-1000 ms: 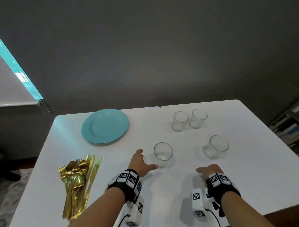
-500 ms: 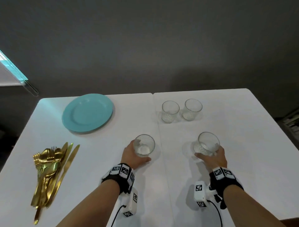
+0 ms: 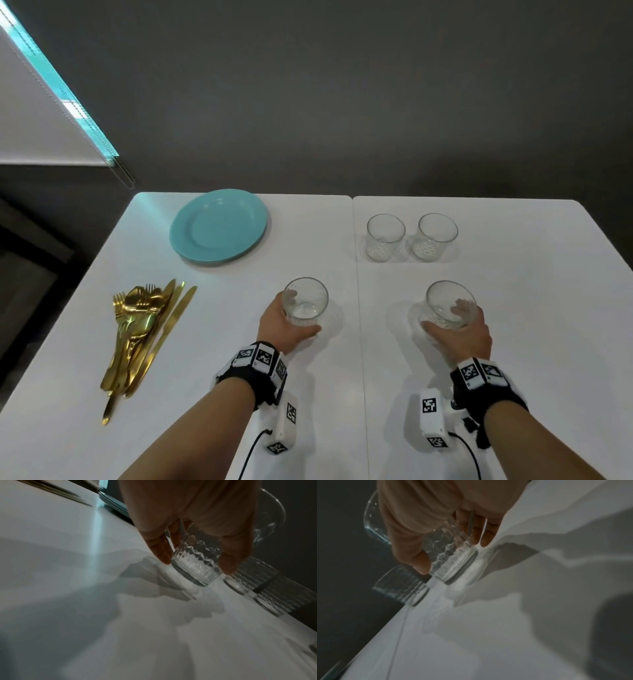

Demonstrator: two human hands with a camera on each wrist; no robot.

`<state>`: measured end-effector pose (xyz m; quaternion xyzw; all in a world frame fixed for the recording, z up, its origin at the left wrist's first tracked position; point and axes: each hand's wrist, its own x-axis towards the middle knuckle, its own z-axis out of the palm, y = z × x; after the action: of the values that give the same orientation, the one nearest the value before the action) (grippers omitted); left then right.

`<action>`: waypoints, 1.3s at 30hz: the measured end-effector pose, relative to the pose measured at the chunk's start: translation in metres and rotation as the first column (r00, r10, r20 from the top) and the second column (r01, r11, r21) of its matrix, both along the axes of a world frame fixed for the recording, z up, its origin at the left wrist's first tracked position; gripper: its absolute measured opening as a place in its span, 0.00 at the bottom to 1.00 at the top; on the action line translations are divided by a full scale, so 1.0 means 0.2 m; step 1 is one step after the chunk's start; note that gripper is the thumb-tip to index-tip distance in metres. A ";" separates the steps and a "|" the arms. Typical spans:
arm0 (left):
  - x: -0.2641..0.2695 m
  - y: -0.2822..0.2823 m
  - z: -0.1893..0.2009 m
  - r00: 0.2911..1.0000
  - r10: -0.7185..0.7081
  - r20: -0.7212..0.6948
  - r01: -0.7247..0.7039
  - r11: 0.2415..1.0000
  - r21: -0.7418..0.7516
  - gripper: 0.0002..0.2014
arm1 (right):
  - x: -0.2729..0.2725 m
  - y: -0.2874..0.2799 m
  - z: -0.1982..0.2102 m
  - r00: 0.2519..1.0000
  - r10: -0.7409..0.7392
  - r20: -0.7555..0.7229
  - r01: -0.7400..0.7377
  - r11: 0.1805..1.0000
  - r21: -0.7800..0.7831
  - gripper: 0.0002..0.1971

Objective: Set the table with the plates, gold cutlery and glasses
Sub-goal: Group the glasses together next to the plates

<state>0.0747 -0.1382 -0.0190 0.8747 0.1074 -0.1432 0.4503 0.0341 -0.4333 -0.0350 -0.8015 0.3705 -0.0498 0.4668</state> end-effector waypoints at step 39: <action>0.29 0.68 0.10 0.941 0.231 0.247 -0.228 0.973 -0.039 0.64 | 0.47 1.29 0.04 0.842 0.517 -0.155 -0.490 0.853 0.182 0.55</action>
<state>0.1321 -0.0013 0.0004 0.8650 0.1502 0.0210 0.4784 0.1275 -0.1750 -0.0272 -0.8380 0.1938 0.1801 0.4772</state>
